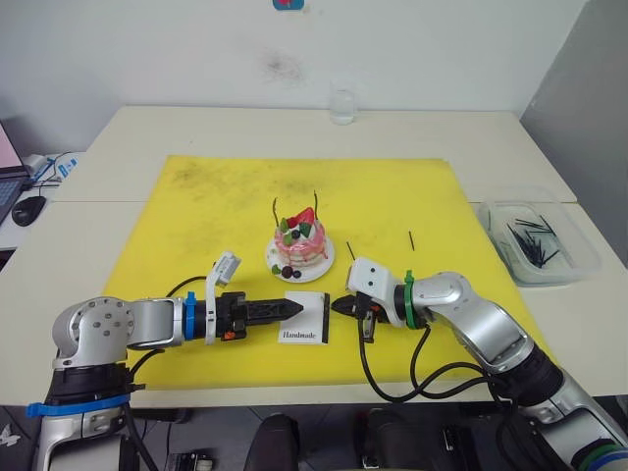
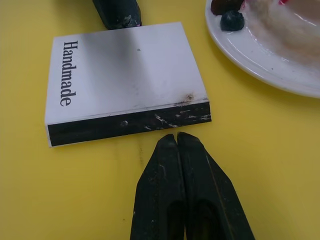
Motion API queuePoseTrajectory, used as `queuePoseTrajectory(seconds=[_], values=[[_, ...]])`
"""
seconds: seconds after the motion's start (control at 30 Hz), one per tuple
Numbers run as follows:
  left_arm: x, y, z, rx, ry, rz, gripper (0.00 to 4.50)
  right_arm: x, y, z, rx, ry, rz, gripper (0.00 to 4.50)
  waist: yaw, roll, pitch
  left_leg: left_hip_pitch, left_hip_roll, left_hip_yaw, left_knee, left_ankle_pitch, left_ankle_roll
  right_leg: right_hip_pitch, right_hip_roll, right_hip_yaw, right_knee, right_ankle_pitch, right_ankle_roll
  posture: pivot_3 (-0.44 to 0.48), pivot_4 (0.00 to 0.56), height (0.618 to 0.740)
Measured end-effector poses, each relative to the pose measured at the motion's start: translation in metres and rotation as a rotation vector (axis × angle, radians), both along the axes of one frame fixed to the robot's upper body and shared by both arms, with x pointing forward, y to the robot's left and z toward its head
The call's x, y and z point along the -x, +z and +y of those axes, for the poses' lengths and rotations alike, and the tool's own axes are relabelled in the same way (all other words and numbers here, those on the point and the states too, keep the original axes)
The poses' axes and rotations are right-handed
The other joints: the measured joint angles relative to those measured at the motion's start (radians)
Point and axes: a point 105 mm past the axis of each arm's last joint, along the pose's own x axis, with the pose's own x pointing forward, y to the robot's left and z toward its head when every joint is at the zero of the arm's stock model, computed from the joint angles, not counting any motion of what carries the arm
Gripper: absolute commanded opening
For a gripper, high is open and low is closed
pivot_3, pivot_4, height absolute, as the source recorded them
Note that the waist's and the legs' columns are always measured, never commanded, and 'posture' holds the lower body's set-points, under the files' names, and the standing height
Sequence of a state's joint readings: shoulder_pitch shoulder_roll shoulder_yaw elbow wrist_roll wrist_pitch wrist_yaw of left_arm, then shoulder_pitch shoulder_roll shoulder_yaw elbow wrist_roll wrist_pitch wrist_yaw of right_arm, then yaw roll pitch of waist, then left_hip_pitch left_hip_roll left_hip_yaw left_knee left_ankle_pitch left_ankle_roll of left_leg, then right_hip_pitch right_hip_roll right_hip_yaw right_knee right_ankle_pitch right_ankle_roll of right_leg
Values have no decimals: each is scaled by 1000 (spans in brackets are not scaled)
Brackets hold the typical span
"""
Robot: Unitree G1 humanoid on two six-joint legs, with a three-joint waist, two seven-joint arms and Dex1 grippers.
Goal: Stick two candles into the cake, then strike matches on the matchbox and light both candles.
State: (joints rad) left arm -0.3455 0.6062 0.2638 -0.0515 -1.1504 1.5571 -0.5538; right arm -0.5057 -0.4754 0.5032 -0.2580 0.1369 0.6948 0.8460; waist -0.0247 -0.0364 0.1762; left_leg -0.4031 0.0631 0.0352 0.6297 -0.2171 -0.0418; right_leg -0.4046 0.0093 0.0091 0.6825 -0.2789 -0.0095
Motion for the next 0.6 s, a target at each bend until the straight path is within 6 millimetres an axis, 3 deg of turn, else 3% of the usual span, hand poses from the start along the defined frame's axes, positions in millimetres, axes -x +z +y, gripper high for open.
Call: queuePoseTrajectory(seconds=[0.6], values=[[-1,-2,-7,-7,4,-13,4500,7,1,16,-41,44,34,44,2,0,0,0,-1,0,0,0,0,1,-2,0,0,1,1,0,150,740]])
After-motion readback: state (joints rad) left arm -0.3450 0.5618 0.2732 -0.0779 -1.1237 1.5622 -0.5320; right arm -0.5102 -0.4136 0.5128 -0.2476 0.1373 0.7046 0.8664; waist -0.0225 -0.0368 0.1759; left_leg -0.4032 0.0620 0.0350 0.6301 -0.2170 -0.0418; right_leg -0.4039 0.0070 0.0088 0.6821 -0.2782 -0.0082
